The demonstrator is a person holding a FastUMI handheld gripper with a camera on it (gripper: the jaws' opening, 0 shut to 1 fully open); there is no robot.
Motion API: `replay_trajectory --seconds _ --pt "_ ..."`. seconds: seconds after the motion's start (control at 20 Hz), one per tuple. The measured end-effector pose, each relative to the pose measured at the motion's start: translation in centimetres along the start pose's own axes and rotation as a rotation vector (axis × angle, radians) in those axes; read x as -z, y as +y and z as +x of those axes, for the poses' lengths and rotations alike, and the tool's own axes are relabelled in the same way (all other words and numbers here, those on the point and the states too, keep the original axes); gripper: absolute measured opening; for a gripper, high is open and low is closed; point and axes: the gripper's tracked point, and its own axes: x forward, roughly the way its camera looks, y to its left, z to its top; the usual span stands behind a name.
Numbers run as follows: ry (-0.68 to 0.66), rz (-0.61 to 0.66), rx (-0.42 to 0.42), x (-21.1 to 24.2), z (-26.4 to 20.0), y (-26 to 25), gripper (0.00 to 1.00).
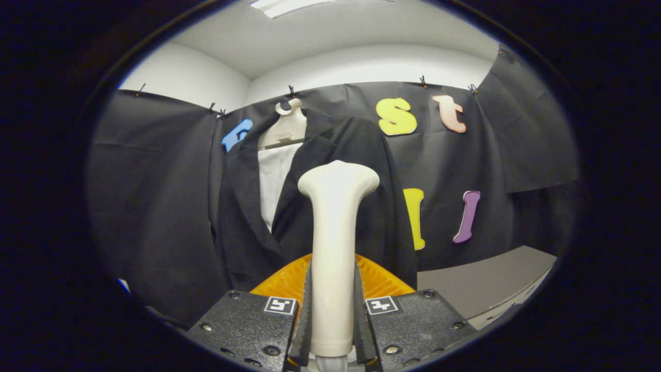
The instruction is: Iron the clothes twice with a garment steamer, once on the left side and once on the right side.
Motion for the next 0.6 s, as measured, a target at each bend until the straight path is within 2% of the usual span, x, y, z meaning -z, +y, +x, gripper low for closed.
replay_trajectory --seconds 0.6 --pt "0.161 -0.002 0.031 8.8 -1.0 -0.5 0.36"
